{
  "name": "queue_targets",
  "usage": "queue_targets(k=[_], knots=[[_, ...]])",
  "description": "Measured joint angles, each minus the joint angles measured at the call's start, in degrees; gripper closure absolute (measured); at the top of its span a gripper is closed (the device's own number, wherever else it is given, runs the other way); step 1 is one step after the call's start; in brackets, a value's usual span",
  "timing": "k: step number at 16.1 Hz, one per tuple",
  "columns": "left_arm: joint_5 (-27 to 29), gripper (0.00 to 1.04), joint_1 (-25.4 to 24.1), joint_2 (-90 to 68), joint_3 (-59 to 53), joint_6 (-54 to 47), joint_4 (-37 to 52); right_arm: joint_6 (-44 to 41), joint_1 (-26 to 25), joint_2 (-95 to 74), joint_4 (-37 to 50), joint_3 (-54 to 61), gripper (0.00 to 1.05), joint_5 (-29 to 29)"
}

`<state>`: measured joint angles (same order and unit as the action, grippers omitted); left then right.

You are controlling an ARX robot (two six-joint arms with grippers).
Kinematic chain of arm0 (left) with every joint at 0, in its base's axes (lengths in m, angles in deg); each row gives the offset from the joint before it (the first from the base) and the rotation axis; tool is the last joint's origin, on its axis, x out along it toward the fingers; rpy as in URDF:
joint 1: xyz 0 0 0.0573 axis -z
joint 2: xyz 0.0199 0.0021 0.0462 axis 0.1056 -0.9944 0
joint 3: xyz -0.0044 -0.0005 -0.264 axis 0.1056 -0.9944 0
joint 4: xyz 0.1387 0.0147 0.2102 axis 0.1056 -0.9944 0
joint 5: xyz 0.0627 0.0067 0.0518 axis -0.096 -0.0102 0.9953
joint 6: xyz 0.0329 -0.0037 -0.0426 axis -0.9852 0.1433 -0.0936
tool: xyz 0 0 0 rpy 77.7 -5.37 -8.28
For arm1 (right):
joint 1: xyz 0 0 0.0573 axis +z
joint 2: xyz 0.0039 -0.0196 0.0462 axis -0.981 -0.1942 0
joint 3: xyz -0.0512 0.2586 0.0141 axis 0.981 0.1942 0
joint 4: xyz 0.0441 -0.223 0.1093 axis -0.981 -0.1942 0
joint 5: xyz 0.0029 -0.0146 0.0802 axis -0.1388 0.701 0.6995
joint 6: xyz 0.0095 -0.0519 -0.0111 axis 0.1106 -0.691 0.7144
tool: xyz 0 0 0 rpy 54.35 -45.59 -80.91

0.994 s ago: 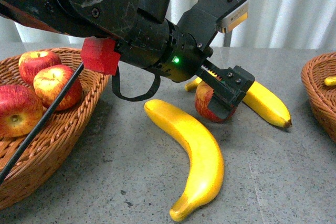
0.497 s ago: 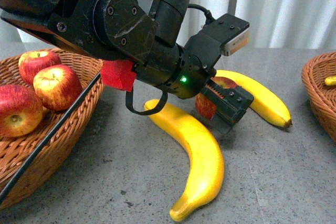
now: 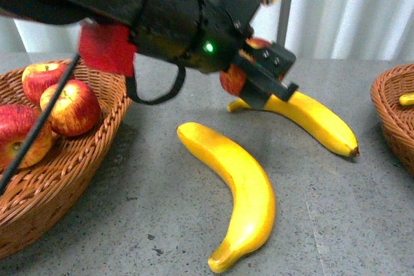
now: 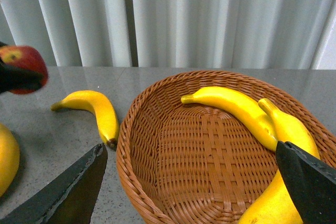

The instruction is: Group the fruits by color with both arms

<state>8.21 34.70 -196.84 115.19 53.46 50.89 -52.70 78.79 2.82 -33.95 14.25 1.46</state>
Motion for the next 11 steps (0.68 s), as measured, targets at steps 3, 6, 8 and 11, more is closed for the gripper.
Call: queue_targets(k=[3, 6, 8, 11], knots=[[9.9, 0.37, -3.5, 14.1, -11.1, 1.6, 5.9, 0.0, 0.0, 0.0, 0.0, 0.0, 0.06, 0.0], [16.9, 0.37, -7.6, 25.0, -20.4, 6.7, 6.9, 0.0, 0.0, 0.0, 0.0, 0.0, 0.06, 0.0], [18.2, 0.37, -8.1, 27.8, -22.7, 8.5, 6.8, 0.0, 0.0, 0.0, 0.0, 0.0, 0.06, 0.0], [19.4, 0.37, -8.0, 30.4, -25.1, 10.3, 7.3, 0.0, 0.0, 0.0, 0.0, 0.0, 0.06, 0.0]])
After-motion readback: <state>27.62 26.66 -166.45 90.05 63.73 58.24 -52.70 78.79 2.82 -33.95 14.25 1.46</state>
